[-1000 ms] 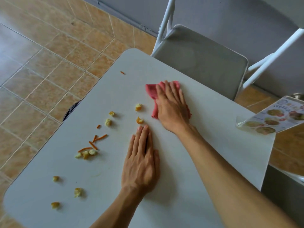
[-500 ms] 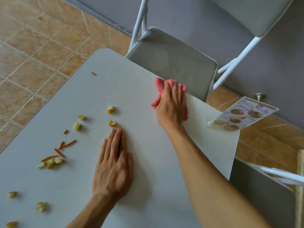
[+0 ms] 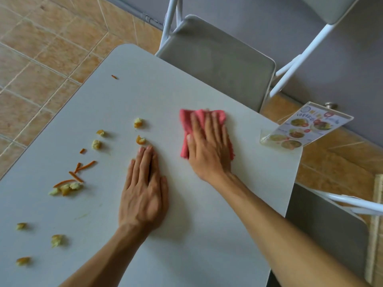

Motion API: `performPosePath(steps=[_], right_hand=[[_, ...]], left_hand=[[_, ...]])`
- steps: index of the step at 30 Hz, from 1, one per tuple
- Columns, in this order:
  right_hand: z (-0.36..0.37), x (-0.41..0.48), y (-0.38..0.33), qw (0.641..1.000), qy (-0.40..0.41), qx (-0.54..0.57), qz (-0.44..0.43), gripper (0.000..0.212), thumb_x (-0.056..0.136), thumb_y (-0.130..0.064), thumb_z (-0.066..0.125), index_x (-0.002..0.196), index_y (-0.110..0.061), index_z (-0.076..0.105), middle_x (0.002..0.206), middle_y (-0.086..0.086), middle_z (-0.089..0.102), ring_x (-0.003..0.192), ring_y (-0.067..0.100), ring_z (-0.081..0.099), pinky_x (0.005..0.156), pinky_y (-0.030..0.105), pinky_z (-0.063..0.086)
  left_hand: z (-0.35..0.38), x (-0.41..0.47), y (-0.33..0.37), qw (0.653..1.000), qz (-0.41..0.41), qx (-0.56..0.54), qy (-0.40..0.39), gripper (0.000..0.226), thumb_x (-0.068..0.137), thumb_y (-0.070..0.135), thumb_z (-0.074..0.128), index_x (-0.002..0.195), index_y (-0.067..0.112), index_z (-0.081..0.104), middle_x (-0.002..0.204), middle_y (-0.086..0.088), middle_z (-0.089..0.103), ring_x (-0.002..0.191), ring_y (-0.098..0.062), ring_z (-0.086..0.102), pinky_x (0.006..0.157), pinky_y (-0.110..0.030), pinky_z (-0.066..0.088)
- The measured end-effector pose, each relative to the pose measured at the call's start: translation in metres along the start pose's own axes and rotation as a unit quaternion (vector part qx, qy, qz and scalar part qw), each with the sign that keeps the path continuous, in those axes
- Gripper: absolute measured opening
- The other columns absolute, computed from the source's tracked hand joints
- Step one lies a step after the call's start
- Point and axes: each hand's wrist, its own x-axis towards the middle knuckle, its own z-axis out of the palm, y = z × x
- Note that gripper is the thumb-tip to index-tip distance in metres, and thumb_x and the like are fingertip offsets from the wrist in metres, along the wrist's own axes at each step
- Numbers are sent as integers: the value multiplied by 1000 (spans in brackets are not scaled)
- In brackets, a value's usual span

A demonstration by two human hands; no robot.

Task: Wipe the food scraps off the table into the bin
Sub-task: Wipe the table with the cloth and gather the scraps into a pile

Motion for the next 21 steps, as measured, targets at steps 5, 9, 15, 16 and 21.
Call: performPosePath(steps=[5,9,15,16,21], right_hand=[[-18,-50,31,993,7,-17,116,55,108,-36,30,160,-18,29,168,11,25,157,28,18,125,51,20],[-16,-107,-31,994,1,7,105,54,107,-38,34,159,-23,31,167,15,23,157,35,15,126,53,17],[-28,-128,42,992,-14,-31,122,54,108,-39,29,160,-23,29,169,7,23,158,28,12,126,51,18],[-29,-137,50,973,24,-50,225,54,108,-38,31,159,-20,33,167,10,28,157,32,18,124,53,23],[-35,-203,-6,966,-30,-40,252,54,107,-42,28,160,-31,27,170,14,15,158,35,8,125,56,13]], left_hand=[[1,0,-2,1000,-2,-4,-4,61,99,31,30,149,-4,31,162,-16,19,153,-25,10,124,-40,9],[3,-1,-2,1000,-5,-5,-2,61,100,29,31,150,-5,29,162,-18,19,153,-25,10,125,-39,7],[3,-2,-2,1000,6,-20,5,60,100,29,29,149,-5,29,162,-20,19,152,-31,13,124,-41,8],[2,-2,-2,1000,8,-22,8,60,99,29,29,150,-5,28,162,-20,18,152,-31,12,124,-41,8],[4,-4,-3,1000,16,-25,4,59,100,26,32,150,-5,26,162,-20,16,152,-32,8,124,-42,6]])
